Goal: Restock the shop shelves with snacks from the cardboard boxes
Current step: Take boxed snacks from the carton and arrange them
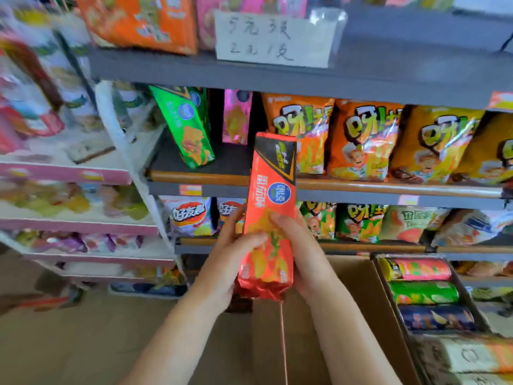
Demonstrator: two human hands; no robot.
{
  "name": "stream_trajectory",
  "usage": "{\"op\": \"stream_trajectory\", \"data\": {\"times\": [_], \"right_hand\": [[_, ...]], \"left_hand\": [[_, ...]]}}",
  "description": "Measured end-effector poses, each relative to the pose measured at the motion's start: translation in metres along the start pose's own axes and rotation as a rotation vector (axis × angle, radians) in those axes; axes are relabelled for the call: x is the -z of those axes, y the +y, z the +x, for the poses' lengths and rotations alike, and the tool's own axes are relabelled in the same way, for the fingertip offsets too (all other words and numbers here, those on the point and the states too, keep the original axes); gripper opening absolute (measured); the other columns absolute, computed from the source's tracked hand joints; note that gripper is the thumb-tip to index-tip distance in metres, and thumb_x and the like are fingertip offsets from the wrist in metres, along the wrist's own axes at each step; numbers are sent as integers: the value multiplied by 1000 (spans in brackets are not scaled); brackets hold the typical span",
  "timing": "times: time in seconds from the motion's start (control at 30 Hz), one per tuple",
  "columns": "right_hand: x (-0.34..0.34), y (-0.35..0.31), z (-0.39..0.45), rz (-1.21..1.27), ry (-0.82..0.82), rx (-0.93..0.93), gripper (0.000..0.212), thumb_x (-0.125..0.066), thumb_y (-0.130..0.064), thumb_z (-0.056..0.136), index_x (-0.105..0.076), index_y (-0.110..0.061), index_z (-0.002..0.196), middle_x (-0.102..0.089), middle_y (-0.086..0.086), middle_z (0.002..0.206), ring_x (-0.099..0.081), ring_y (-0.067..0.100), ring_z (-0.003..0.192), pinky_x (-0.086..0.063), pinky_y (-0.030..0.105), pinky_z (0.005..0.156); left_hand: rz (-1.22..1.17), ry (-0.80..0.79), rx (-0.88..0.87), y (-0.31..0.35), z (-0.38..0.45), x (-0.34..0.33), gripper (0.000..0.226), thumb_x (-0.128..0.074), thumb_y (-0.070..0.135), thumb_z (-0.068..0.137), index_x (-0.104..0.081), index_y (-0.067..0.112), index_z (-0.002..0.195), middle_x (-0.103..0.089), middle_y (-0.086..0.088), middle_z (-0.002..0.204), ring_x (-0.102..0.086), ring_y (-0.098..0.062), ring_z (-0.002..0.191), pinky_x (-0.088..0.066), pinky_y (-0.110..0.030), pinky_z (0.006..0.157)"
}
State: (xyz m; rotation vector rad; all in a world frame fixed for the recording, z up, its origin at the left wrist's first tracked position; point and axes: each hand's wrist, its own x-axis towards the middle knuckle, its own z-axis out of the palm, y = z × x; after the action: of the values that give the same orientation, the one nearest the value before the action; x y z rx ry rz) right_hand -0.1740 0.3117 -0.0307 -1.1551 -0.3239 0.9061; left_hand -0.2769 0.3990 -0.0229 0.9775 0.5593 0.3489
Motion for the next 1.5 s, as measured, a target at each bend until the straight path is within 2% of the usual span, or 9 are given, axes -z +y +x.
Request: {"op": "stream_trajectory", "data": {"times": [0.17,0.33,0.53,0.6,0.7,0.9,1.13,1.33,1.5], "right_hand": [[-52,13,20,-230,-78,-51,57,-65,-49,83,-51,-39,137,-70,-5,124,-66,22,115,-53,48,93],[-73,-1,61,-133,68,59,42,-59,-36,92,-57,-23,132,-72,5,118,-69,26,106,-54,44,82],[-77,-24,119,-239,146,131,42,-59,-38,94,-57,-25,134,-69,3,125,-65,24,114,-53,37,83],[-78,-35,139,-289,164,124,49,-64,-45,88,-58,-29,133,-68,-1,126,-64,21,116,-53,43,96],[-72,-42,166,-382,185,111,34,-63,-40,89,-65,-29,121,-72,-5,116,-67,15,110,-49,45,105],[-58,-39,199,-586,211,132,30,-56,-32,99,-60,-27,128,-71,-3,120,-67,17,109,-52,42,100],[-56,-36,225,-814,291,118,35,-53,-26,100,-54,-19,134,-67,5,118,-64,24,104,-52,39,91],[-65,-38,245,-859,331,73,46,-59,-27,95,-48,-20,138,-65,7,124,-62,27,110,-53,43,96],[-65,-43,243,-735,311,52,55,-61,-33,93,-44,-15,142,-61,6,130,-60,25,115,-50,39,98]], "left_hand": [[-38,152,-119,48,42,37,46,-63,14,91,-52,25,134,-73,-8,114,-74,-24,93,-60,-36,73],[103,100,-132,69,81,45,62,-75,32,74,-52,22,131,-72,-7,113,-74,-20,94,-56,-35,76],[240,62,-222,91,132,47,53,-74,49,70,-61,34,120,-73,3,114,-71,-15,102,-54,-39,93],[245,52,-284,100,150,45,45,-71,42,73,-64,32,116,-74,2,114,-71,-16,103,-55,-38,93],[274,61,-318,102,176,47,55,-70,36,76,-61,22,128,-72,-1,117,-70,-17,105,-55,-40,95],[387,80,-293,94,211,53,67,-69,37,76,-49,27,140,-69,2,122,-66,-16,111,-52,-44,100],[616,174,-278,97,235,44,60,-56,14,95,-35,25,149,-60,-1,135,-57,-23,120,-43,-30,99],[665,256,-195,102,251,37,67,-51,12,96,-25,28,155,-54,-3,144,-53,-26,128,-44,-40,108],[819,263,-312,107,223,40,41,-49,15,97,-47,16,138,-60,-8,131,-58,-28,118,-45,-31,90]]}}
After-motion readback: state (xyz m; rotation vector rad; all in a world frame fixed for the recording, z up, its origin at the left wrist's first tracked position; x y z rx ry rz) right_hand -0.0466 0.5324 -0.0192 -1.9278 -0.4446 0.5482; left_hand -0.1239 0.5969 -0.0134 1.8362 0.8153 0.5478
